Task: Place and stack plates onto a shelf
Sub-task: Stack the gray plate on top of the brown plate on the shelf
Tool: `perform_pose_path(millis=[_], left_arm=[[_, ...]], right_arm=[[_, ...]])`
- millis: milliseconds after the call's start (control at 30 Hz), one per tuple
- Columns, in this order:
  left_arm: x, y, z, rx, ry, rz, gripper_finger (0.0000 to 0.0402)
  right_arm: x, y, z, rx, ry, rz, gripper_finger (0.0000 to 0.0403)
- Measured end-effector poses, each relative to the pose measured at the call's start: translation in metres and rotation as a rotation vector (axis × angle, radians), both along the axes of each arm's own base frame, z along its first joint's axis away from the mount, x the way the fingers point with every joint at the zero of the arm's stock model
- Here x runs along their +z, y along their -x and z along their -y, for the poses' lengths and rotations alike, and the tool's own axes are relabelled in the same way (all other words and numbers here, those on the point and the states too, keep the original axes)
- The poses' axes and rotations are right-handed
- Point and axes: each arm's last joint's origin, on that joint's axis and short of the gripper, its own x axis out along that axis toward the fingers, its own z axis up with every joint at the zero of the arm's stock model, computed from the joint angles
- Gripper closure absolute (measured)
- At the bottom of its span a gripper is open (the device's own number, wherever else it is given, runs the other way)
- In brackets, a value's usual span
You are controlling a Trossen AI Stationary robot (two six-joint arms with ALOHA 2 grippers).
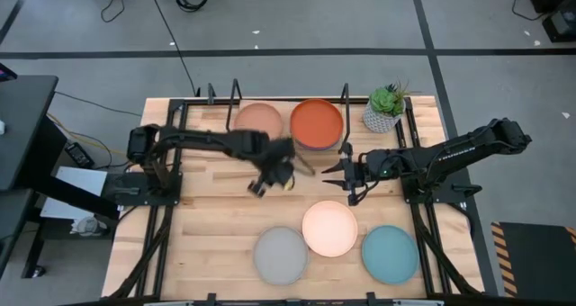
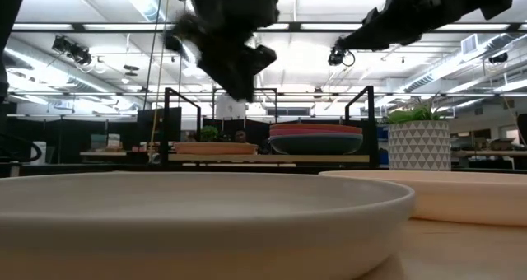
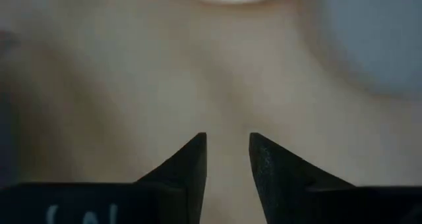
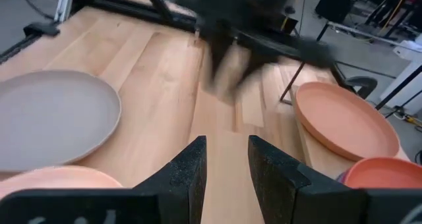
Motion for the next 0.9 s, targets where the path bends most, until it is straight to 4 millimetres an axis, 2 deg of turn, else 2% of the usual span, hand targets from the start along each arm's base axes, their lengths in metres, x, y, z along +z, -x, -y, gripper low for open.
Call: perform_pose_path(millis=[67,200,333,433,733,900], left_arm=[[-0.004,0.007,0.024,0.015,0.095,-0.097,0.0285],[-0.007,0.015,0.075,0.036,0.144,-0.188,0.0300],[-0.014,0.024,0.128,-0.018,0.077,-0.189,0.0318],[-0.022,0.034,0.159,-0.056,-0.018,-0.186,0.0325],[-0.055,0.057,0.224,-0.120,-0.203,-0.172,0.0312],[-0.079,0.061,0.245,-0.179,-0.260,-0.166,0.0308]], right_arm=[[0.000,0.000,0.000,0.002,0.006,-0.005,0.0285],[-0.001,0.000,0.000,0.012,0.029,-0.013,0.0285],[-0.001,0.000,0.000,0.022,0.053,-0.012,0.0285],[0.000,0.000,0.000,0.030,0.069,-0.006,0.0285],[0.001,-0.001,0.001,0.053,0.135,0.009,0.0285],[0.003,-0.002,0.002,0.060,0.169,0.028,0.0285]])
